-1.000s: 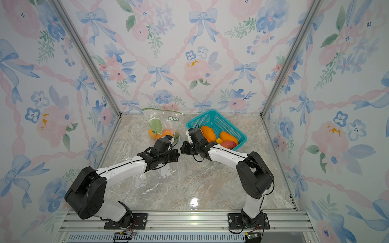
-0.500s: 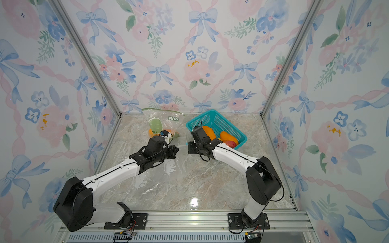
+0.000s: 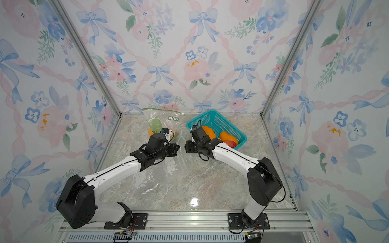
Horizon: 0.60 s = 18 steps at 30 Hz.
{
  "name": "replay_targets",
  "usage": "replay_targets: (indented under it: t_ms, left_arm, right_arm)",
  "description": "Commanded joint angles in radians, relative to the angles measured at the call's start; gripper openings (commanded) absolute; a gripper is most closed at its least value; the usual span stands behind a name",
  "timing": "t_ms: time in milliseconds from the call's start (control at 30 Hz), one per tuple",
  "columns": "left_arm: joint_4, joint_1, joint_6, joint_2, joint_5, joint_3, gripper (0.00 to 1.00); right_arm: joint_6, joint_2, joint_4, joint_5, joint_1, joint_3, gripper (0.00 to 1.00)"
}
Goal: Place the mango in a zip-top bag and seal the zipper
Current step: Open the zipper food storage bag.
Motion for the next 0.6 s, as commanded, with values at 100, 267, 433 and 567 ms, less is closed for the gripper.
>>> replay_targets:
  t_ms: [100,267,433,567]
  left_arm:
    - [0.003,0.0,-0.002,-0.002,-0.012,0.024,0.0]
    - [0.003,-0.002,0.001,-0.02,0.013,0.026,0.0]
    - [0.0,0.0,-0.008,-0.064,0.092,0.011,0.0]
    - [-0.002,0.002,-0.026,-0.101,0.117,0.007,0.0]
  right_arm:
    - [0.005,0.059,-0.025,-0.013,0.051,0.047,0.6]
    - [0.009,0.108,-0.05,0.019,0.047,0.055,0.62]
    - [0.013,0.132,-0.008,-0.014,0.028,0.038,0.66]
    - [0.005,0.14,0.007,-0.034,0.036,0.046,0.73]
